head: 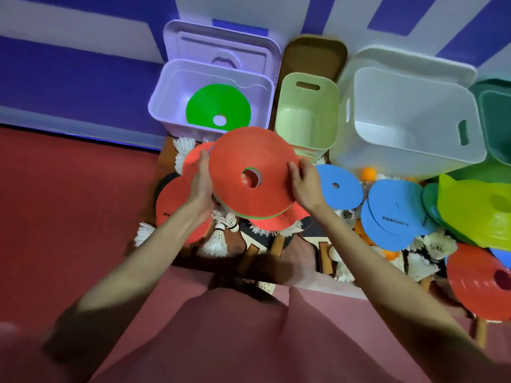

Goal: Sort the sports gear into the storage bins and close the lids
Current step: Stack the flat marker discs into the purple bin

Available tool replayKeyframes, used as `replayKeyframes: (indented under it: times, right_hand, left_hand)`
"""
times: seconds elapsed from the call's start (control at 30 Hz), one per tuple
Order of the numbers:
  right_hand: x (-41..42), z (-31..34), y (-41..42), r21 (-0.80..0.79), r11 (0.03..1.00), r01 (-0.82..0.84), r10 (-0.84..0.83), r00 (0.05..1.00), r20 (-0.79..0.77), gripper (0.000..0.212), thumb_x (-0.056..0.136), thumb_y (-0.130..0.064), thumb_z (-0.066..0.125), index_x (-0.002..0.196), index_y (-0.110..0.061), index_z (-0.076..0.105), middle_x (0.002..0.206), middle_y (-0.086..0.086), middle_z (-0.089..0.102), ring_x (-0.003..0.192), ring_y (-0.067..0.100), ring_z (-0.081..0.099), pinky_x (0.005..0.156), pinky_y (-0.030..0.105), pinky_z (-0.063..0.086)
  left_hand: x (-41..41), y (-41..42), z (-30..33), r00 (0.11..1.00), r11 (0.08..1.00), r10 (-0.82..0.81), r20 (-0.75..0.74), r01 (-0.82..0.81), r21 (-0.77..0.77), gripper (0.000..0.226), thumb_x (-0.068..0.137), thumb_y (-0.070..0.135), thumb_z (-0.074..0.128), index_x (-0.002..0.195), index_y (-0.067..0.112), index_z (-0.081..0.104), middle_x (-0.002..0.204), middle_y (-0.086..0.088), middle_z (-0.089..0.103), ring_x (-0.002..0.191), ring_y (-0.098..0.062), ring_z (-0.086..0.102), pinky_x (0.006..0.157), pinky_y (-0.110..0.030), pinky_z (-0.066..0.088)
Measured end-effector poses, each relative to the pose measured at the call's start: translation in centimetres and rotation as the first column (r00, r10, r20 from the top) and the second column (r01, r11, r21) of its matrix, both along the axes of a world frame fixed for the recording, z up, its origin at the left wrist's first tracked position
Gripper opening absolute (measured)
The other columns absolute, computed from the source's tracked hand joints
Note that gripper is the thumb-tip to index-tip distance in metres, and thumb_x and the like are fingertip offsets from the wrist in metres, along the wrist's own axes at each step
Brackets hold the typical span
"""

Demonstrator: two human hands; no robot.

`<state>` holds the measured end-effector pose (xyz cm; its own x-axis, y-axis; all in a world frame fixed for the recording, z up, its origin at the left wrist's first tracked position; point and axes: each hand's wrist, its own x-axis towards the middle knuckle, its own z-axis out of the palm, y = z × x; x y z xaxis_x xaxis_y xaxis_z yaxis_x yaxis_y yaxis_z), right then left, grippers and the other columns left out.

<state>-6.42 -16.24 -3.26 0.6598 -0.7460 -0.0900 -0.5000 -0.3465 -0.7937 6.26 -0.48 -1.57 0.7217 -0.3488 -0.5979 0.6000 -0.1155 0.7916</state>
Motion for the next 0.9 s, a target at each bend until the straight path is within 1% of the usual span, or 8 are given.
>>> replayKeyframes:
  times: [0.13, 0.2, 0.27, 0.4, 0.5, 0.6, 0.7, 0.9]
  right_hand:
    - [5.5, 0.2, -1.5, -0.018, 0.998, 0.054, -0.053, 0.996, 0.068, 0.019, 0.099, -0.012, 0.045, 0.081, -0.004, 0.047, 0.074, 0.011, 0.049, 0.070, 0.020, 0.042, 0.064, 0.031, 0.028]
    - [8.6, 0.3, -2.6, -0.030, 0.995, 0.096, -0.093, 0.991, 0.099, 0.019, 0.098, -0.010, 0.045, 0.082, -0.001, 0.050, 0.073, 0.015, 0.049, 0.070, 0.020, 0.042, 0.065, 0.038, 0.030]
    - [11.9, 0.2, -3.8, -0.050, 0.992, 0.115, -0.108, 0.987, 0.121, 0.023, 0.098, -0.010, 0.045, 0.086, 0.007, 0.053, 0.078, 0.023, 0.055, 0.072, 0.020, 0.043, 0.067, 0.039, 0.032]
    - [18.0, -0.3, -5.6, -0.092, 0.993, 0.078, -0.069, 0.993, 0.098, 0.017, 0.099, -0.014, 0.043, 0.087, -0.003, 0.048, 0.080, 0.020, 0.052, 0.074, 0.021, 0.043, 0.072, 0.042, 0.035]
    - [21.3, -1.8, -6.7, -0.054, 0.998, 0.013, -0.013, 1.000, 0.010, 0.016, 0.098, -0.013, 0.044, 0.100, 0.001, 0.051, 0.094, 0.023, 0.059, 0.086, 0.032, 0.056, 0.079, 0.041, 0.038]
    - [23.0, -3.6, -7.3, -0.018, 1.000, -0.022, 0.020, 0.995, -0.100, 0.025, 0.097, -0.012, 0.046, 0.113, 0.007, 0.049, 0.111, 0.027, 0.060, 0.103, 0.038, 0.057, 0.084, 0.038, 0.035]
    - [23.9, -4.9, -7.4, 0.004, 0.999, -0.045, 0.045, 0.984, -0.174, 0.026, 0.096, -0.012, 0.047, 0.114, 0.007, 0.049, 0.112, 0.028, 0.060, 0.104, 0.039, 0.056, 0.085, 0.040, 0.036]
    - [24.0, -5.7, -8.1, 0.018, 0.996, -0.086, 0.087, 0.958, -0.273, 0.030, 0.090, -0.010, 0.049, 0.117, 0.004, 0.050, 0.112, 0.023, 0.061, 0.105, 0.037, 0.057, 0.085, 0.037, 0.041]
  left_hand:
    - [5.0, -1.3, 1.0, 0.962, 0.996, -0.088, 0.257, 0.078, 0.049, 0.035, 0.103, 0.045, 0.029, 0.103, 0.029, 0.060, 0.120, -0.003, 0.064, 0.114, -0.019, 0.059, 0.103, -0.037, 0.043]
    - [8.1, -1.5, 1.1, 0.904, 0.982, -0.175, 0.391, 0.134, 0.129, 0.022, 0.101, 0.039, 0.041, 0.095, 0.030, 0.059, 0.107, -0.003, 0.064, 0.101, -0.015, 0.058, 0.093, -0.031, 0.044]
    - [11.6, -1.8, 0.4, 0.846, 0.954, -0.260, 0.466, 0.151, 0.258, 0.028, 0.086, 0.047, 0.053, 0.078, 0.022, 0.062, 0.085, -0.007, 0.061, 0.083, -0.016, 0.054, 0.078, -0.036, 0.043]
    - [17.5, -3.8, 0.1, 0.712, 0.893, -0.351, 0.608, 0.058, 0.447, 0.019, 0.088, 0.017, 0.060, 0.093, -0.001, 0.062, 0.067, 0.001, 0.048, 0.072, -0.018, 0.047, 0.067, -0.030, 0.036]
    - [21.0, -5.4, -1.1, 0.679, 0.839, -0.402, 0.614, 0.004, 0.544, 0.016, 0.090, 0.013, 0.059, 0.090, -0.003, 0.058, 0.070, -0.008, 0.043, 0.069, -0.022, 0.043, 0.064, -0.031, 0.028]
    - [23.3, -6.2, -3.7, 0.671, 0.758, -0.504, 0.543, 0.044, 0.650, 0.020, 0.091, 0.016, 0.059, 0.099, -0.003, 0.061, 0.096, -0.025, 0.061, 0.090, -0.035, 0.057, 0.073, -0.036, 0.035]
    - [24.4, -6.7, -5.5, 0.669, 0.712, -0.545, 0.505, 0.050, 0.701, 0.024, 0.091, 0.018, 0.060, 0.107, -0.001, 0.063, 0.103, -0.023, 0.065, 0.098, -0.037, 0.059, 0.079, -0.038, 0.040]
    - [25.1, -7.4, -7.0, 0.652, 0.714, -0.559, 0.512, 0.065, 0.698, 0.023, 0.089, 0.014, 0.062, 0.108, 0.000, 0.066, 0.101, -0.023, 0.067, 0.097, -0.038, 0.060, 0.080, -0.038, 0.042]
